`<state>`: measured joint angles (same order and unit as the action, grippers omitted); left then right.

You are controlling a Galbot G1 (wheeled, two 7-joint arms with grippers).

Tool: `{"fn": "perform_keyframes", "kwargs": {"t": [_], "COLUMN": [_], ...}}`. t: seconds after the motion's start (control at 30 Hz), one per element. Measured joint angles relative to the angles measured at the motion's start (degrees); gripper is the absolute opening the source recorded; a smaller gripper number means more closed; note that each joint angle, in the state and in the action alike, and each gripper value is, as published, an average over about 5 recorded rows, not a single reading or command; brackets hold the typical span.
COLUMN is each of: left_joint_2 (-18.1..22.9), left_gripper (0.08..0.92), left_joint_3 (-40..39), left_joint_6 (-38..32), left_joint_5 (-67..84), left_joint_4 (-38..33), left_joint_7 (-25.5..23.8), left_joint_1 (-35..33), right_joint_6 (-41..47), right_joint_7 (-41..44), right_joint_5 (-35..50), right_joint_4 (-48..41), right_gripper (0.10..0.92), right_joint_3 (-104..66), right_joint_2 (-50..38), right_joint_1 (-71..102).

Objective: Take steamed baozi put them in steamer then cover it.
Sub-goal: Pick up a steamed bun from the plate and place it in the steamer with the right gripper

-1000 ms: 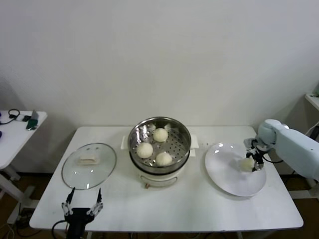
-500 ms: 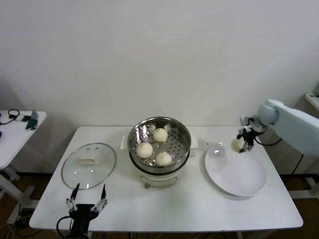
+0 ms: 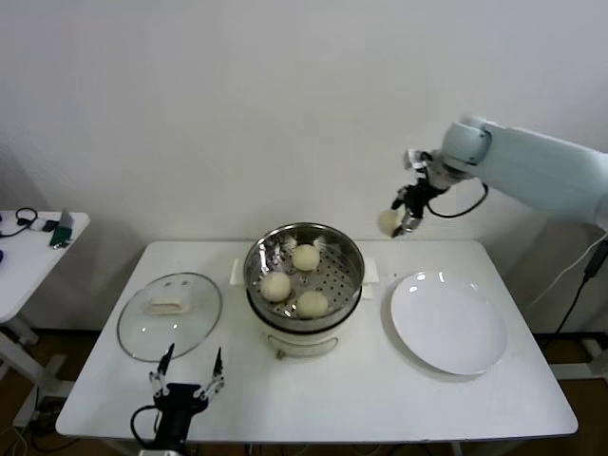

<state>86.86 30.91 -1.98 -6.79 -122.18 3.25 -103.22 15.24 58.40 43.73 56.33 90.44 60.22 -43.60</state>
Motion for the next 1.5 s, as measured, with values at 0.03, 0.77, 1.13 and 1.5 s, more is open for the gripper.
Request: {"fn": "perform_keyframes", "kwargs": {"t": [0.03, 0.77, 1.13, 1.5], "left_joint_2": [-0.01, -0.44, -1.2, -1.37], "left_gripper": [0.823, 0.823, 0.823, 0.823], "left_joint_3": [-0.15, 0.11, 1.01, 1.36], "left_joint_6": [-0.08, -0.36, -0.46, -0.48], "left_joint_5": [0.03, 1.25, 2.0, 2.04], "left_joint_4": [0.08, 0.74, 0.37, 0.13], "left_joint_7": [-0.01, -0.04, -0.22, -0.22], "left_joint_1": [0.03, 0.7, -0.22, -0.56], "right_joint_6": [0.22, 2.8, 3.04, 3.82], "right_joint_7": [-0.17, -3.02, -3.18, -2.43], "right_joint_5": [1.12, 8.23, 5.69, 4.15], "right_joint_4": [0.2, 1.23, 0.73, 1.46], "right_gripper": [0.696, 0.696, 0.707, 0.821], "right_joint_3": [0.93, 10.86, 12.02, 11.6], "right_joint_2": [1.1, 16.41, 17.88, 17.53], "right_joint_1": [-0.55, 1.0, 3.83, 3.47]}}
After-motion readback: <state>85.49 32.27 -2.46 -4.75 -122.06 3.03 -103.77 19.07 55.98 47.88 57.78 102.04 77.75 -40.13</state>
